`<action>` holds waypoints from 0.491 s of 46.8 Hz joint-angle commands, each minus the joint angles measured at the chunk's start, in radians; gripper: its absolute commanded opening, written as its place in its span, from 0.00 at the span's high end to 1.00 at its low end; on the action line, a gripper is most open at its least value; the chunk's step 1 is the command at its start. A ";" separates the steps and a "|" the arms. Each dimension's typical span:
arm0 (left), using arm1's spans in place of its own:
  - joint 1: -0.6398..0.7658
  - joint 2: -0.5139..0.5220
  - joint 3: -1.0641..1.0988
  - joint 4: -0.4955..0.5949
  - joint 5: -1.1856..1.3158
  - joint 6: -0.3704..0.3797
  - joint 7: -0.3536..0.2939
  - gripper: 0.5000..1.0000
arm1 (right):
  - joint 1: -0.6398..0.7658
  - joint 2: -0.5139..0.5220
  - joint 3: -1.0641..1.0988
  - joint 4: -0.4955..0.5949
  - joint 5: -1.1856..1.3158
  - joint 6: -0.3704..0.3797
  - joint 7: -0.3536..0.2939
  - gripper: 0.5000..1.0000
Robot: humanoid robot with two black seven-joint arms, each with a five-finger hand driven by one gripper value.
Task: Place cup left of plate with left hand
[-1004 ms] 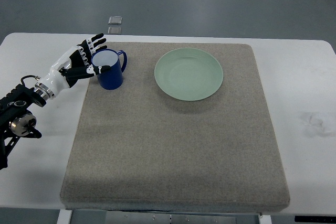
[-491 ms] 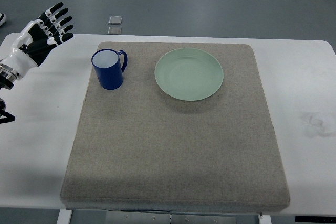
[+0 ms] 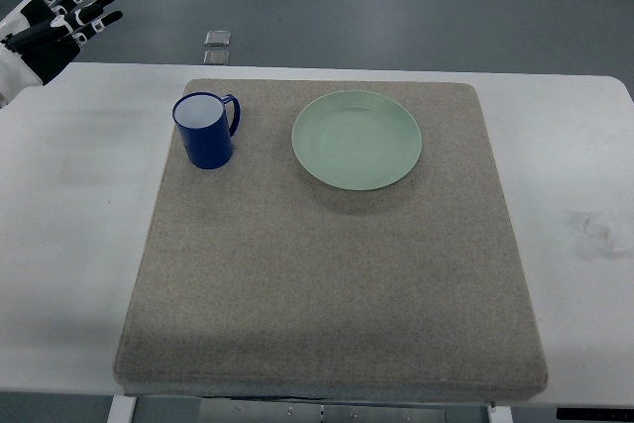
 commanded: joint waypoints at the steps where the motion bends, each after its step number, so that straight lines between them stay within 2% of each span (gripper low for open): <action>1: -0.001 -0.002 -0.031 0.001 -0.114 0.001 0.136 0.00 | 0.000 0.000 0.000 0.000 0.000 0.000 0.000 0.14; 4: -0.001 -0.002 -0.040 0.001 -0.176 -0.001 0.205 0.00 | 0.000 0.000 0.000 0.000 0.000 0.000 0.000 0.14; 8: -0.008 -0.005 -0.040 0.001 -0.217 -0.001 0.257 0.00 | 0.000 0.000 0.000 0.000 0.000 0.000 0.000 0.14; 23: -0.038 -0.019 -0.040 0.000 -0.220 -0.002 0.274 0.00 | 0.000 0.000 0.000 0.000 0.000 0.000 0.000 0.14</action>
